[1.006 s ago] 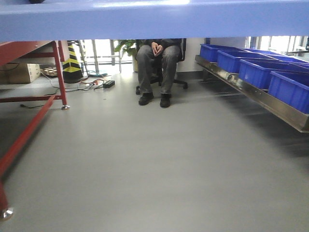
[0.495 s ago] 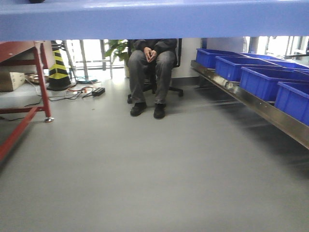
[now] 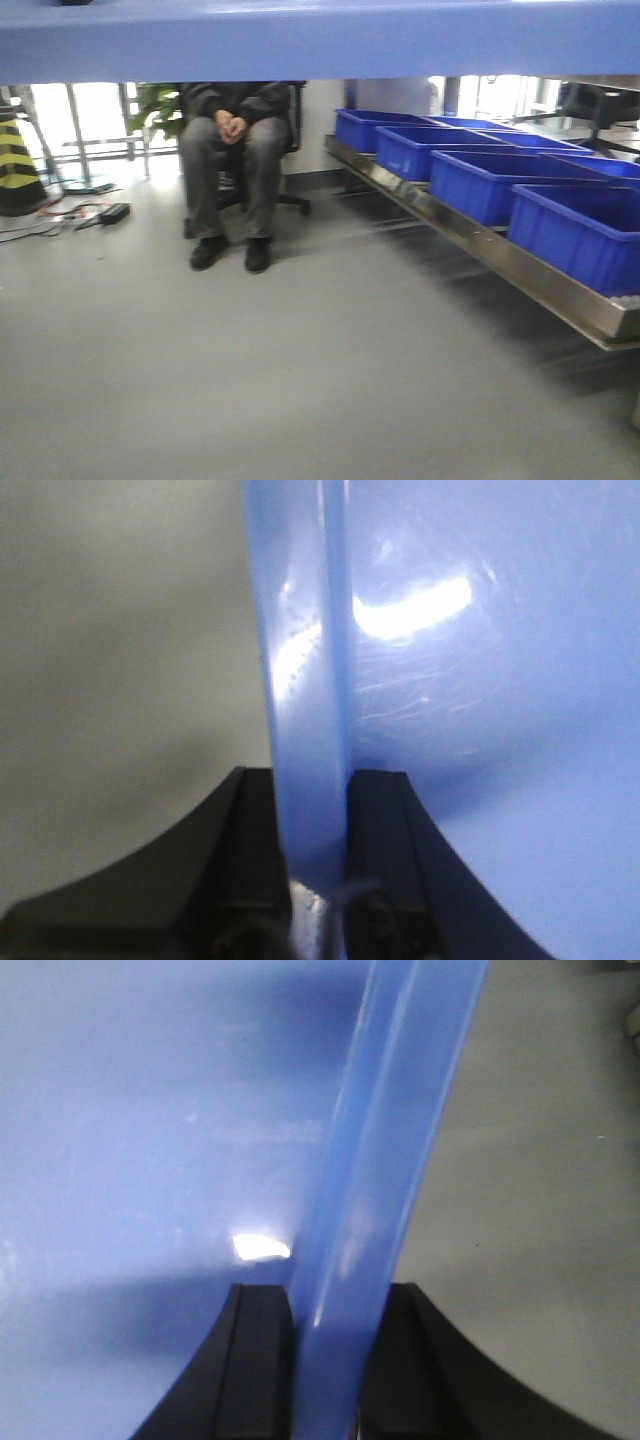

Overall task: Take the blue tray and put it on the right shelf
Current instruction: 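Hold the tray with both grippers while driving to the shelving rack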

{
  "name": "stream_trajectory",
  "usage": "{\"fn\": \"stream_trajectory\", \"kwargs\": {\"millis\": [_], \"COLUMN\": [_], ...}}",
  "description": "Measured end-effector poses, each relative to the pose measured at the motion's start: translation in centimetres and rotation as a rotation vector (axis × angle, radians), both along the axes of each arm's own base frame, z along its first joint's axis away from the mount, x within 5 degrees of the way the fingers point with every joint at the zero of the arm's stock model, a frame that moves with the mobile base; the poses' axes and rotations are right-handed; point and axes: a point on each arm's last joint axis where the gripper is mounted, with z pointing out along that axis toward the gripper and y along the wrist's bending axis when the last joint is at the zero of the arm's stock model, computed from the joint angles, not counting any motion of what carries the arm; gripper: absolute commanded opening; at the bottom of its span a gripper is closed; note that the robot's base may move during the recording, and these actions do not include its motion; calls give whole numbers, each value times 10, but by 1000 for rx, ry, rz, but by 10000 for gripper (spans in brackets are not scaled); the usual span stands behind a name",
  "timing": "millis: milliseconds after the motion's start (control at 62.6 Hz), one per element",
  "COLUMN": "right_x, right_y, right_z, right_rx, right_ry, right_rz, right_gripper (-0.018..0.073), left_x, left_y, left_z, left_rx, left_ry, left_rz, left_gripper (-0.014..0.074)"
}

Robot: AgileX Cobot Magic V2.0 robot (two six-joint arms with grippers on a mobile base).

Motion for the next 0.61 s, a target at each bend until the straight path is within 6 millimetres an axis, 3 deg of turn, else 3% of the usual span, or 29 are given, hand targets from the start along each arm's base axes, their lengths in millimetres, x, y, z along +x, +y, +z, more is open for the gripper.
{"fn": "stream_trajectory", "kwargs": {"millis": [607], "right_x": [0], "right_y": [0], "right_z": [0], "right_rx": [-1], "right_ry": [2], "right_rz": [0], "right_gripper": [56], "left_x": [0], "left_y": [0], "left_z": [0], "left_rx": [-1], "left_ry": [1], "left_rz": [0], "left_gripper": [-48]}}
